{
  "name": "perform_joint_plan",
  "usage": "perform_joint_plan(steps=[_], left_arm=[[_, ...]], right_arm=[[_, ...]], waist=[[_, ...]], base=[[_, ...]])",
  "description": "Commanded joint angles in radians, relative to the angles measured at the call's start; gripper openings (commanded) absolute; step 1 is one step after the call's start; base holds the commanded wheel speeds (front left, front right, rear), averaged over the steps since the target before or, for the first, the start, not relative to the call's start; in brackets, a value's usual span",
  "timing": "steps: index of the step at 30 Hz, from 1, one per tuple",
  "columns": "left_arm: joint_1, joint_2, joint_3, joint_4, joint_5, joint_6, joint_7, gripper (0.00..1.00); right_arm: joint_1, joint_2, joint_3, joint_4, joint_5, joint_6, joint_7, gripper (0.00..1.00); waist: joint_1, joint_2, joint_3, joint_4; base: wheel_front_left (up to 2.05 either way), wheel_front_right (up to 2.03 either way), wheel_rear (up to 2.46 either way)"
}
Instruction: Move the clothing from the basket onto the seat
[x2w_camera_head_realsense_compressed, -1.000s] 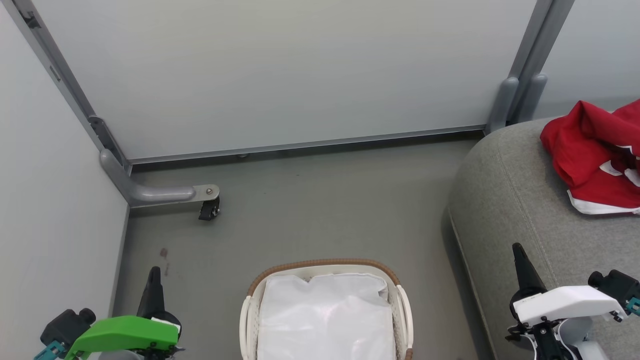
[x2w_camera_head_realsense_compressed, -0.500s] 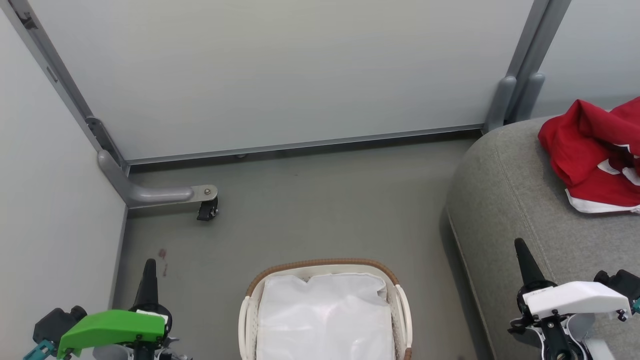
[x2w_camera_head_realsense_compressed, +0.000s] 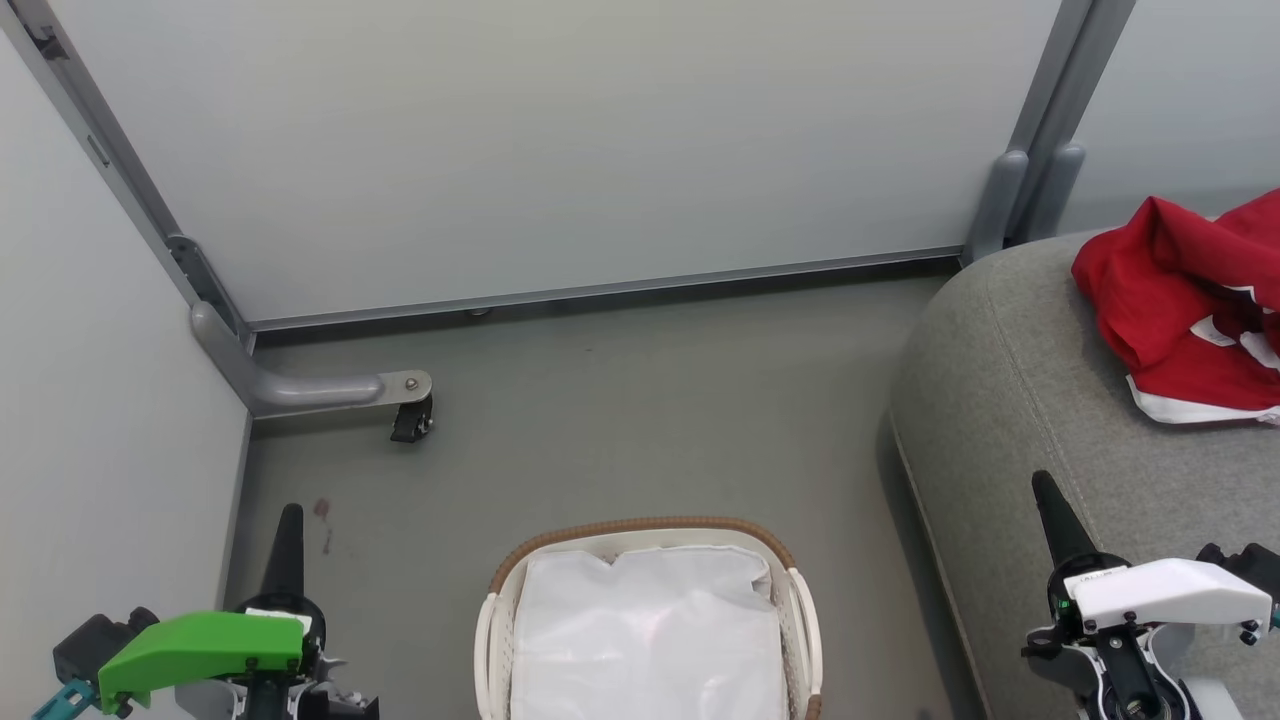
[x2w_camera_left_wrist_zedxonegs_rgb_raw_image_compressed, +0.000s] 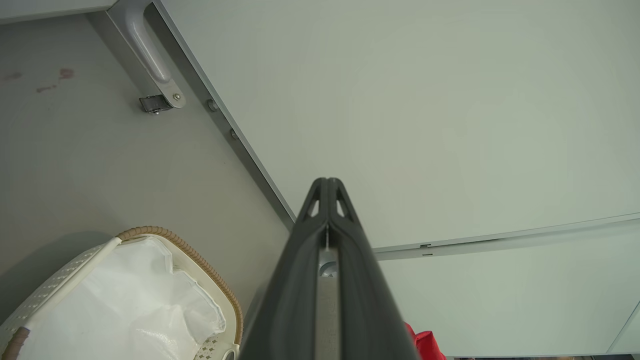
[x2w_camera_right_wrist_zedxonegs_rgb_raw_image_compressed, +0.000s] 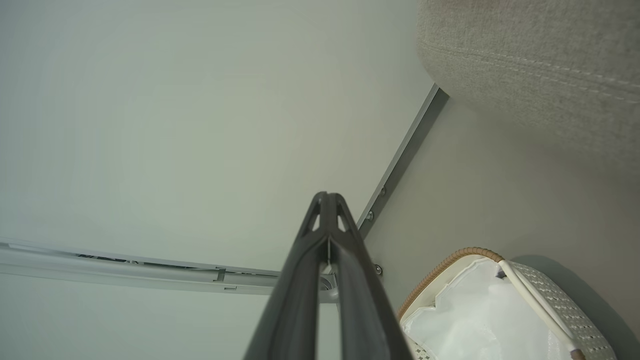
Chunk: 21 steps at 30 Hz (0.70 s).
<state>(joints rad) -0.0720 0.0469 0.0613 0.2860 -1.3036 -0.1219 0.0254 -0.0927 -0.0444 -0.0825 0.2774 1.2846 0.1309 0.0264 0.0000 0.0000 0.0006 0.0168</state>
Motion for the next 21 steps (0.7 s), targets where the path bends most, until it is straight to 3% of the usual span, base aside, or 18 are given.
perform_joint_plan(steps=[1, 21], left_arm=[[-0.022, 0.004, 0.007, -0.013, -0.020, -0.005, 0.007, 0.00], [-0.035, 0.005, 0.031, -0.028, -0.168, -0.008, 0.050, 0.00]], right_arm=[[-0.016, -0.006, -0.005, -0.012, 0.024, 0.000, 0.007, 0.00], [-0.020, -0.007, -0.020, -0.025, 0.179, 0.000, 0.049, 0.00]], waist=[[0.0000, 0.0000, 0.000, -0.001], [0.0000, 0.0000, 0.001, -0.008]], base=[[0.00, 0.00, 0.00], [0.00, 0.00, 0.00]])
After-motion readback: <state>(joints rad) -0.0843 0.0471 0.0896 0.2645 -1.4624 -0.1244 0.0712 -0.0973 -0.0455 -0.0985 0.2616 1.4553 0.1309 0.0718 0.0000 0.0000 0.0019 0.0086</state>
